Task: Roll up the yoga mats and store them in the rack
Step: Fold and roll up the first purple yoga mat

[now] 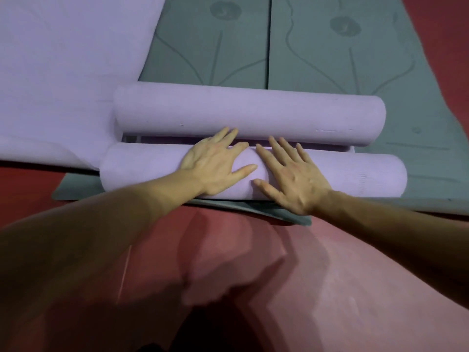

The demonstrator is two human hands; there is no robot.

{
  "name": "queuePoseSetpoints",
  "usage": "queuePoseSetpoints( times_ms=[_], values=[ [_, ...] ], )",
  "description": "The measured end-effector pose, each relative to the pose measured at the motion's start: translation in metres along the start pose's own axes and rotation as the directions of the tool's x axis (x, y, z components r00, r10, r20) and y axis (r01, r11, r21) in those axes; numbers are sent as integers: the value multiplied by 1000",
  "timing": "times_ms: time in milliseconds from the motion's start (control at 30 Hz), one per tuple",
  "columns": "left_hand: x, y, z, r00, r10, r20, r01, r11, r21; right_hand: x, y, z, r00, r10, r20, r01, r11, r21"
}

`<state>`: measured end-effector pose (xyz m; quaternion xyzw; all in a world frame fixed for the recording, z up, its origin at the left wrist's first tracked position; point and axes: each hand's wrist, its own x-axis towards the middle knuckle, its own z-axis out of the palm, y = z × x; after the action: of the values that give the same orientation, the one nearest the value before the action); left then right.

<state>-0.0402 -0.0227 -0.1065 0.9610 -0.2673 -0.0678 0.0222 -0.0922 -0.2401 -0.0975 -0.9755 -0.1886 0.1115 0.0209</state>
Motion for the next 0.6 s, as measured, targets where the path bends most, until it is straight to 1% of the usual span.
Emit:
queuePoseSetpoints(
  times_ms=[167, 333, 400, 500, 600],
  values=[
    [9, -4, -1, 1000, -15, -5, 15, 1000, -2, 20, 9, -2, 999, 43, 12, -42, 998, -48],
    [16, -3, -2, 992, -116, -43, 112, 989, -96, 49, 20, -7, 993, 114, -13, -115, 993, -35],
    [18, -1, -2, 992, -124, -31, 120, 986, -112, 58, 23, -11, 988, 152, -5, -152, 988, -20],
    [18, 0, 0, 995, -101, -15, 100, 993, -56, 63, 23, -12, 980, 197, 5, -197, 980, 27],
    [19, -4, 1, 996, -87, 0, 87, 996, -5, 53, 22, -9, 981, 184, -55, -182, 983, 33]
  ],
)
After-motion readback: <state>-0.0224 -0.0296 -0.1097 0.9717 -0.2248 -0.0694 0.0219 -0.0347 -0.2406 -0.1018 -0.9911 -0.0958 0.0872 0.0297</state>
